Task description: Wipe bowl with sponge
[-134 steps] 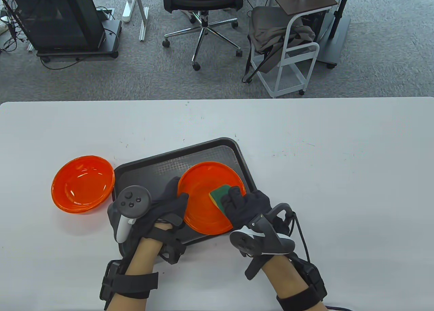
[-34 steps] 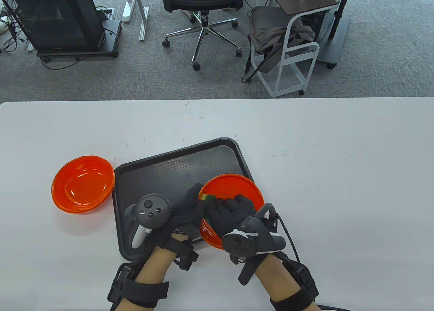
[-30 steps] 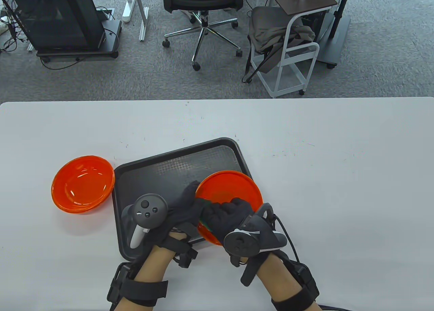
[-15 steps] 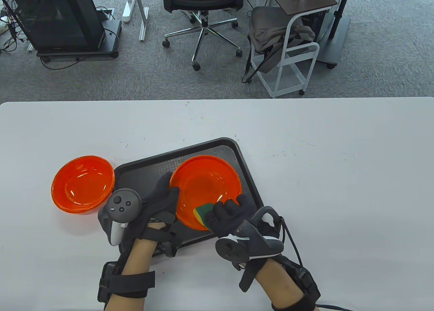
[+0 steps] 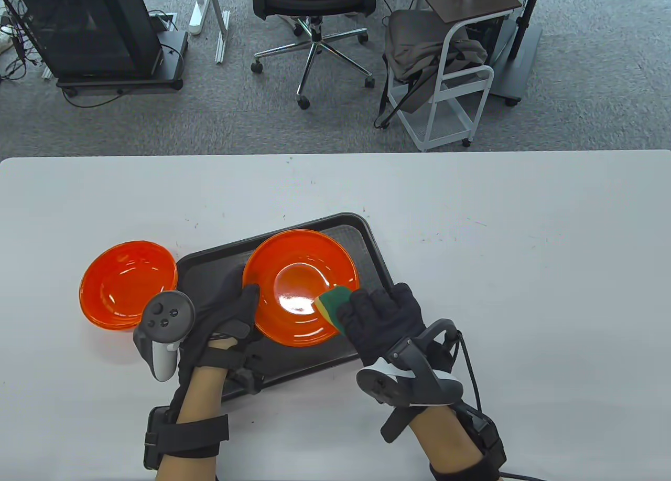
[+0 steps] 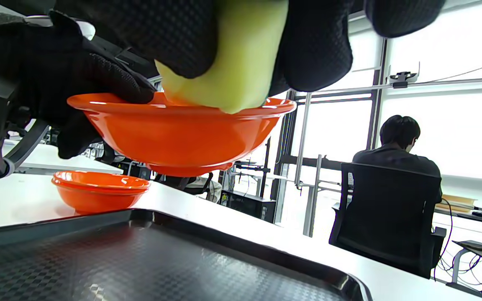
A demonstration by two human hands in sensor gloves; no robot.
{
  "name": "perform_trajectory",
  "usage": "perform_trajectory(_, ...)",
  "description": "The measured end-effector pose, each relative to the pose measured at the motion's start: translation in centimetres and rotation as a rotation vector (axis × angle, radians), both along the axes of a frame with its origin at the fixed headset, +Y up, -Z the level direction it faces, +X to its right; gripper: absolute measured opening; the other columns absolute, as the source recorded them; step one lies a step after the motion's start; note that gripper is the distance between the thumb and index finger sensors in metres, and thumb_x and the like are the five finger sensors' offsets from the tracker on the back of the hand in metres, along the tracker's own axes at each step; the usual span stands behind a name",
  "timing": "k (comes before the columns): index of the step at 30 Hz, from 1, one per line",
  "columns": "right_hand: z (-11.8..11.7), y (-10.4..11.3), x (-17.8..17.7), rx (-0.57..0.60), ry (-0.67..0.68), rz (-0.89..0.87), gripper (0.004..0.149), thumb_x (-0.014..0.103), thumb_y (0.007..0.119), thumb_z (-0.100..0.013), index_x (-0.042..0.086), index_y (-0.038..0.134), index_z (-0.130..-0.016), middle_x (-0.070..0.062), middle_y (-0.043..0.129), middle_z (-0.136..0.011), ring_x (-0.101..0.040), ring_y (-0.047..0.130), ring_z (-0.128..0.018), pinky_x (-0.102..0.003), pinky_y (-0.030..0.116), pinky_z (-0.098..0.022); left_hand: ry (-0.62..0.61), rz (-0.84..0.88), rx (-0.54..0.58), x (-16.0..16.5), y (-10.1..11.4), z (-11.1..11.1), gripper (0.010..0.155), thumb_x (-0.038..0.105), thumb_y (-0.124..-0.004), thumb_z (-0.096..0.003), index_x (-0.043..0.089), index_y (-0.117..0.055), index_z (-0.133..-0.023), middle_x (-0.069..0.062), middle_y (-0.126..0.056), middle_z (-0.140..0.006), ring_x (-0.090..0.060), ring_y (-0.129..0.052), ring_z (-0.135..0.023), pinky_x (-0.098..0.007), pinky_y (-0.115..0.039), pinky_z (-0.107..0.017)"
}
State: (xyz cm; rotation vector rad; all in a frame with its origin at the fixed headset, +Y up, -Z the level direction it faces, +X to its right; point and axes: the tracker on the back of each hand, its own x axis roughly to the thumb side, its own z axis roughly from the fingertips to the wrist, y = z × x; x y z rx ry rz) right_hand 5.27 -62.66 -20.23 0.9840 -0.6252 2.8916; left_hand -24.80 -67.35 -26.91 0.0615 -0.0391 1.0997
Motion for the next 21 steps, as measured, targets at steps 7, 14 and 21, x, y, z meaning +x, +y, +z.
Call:
perform_trajectory(7, -0.2, 0.1, 1.1, 0.051, -0.012, -0.066, 0.046, 0.029, 0.078, -0.053, 0.016, 0.064, -0.095, -0.019, 0.081, -0.097, -0.042, 0.084, -0.078, -0.07, 0.06, -0.059, 0.014, 0.031, -0.02, -0.3, -0.1, 0.1, 0.054, 0.041, -0.073, -0.0535, 0.011, -0.069, -0.098, -0.008, -0.098, -0.045, -0.014, -0.106, -0.011, -0.033, -0.095, -0.012)
perform_trajectory(14, -0.8, -0.4, 3.2, 0.036, -0.016, -0.386, 0.048, 0.03, 0.077, -0.054, 0.013, 0.061, -0.096, -0.022, 0.08, -0.095, -0.042, 0.087, -0.075, -0.069, 0.063, -0.058, 0.008, 0.115, -0.034, -1.0, -0.5, 0.0, 0.054, 0.041, -0.071, -0.0537, 0.009, -0.068, -0.098, -0.006, -0.097, -0.044, -0.011, -0.104, -0.009, -0.032, -0.094, -0.011)
perform_trajectory(21, -2.2, -2.3, 4.7, -0.224, 0.166, -0.913, 0.048, 0.029, 0.077, -0.055, 0.012, 0.06, -0.097, -0.023, 0.078, -0.096, -0.043, 0.086, -0.075, -0.069, 0.063, -0.057, -0.073, 0.299, -0.063, -0.8, -1.0, -0.2, 0.054, 0.042, -0.07, -0.0545, 0.008, -0.068, -0.097, -0.004, -0.097, -0.043, -0.009, -0.103, -0.008, -0.031, -0.094, -0.011)
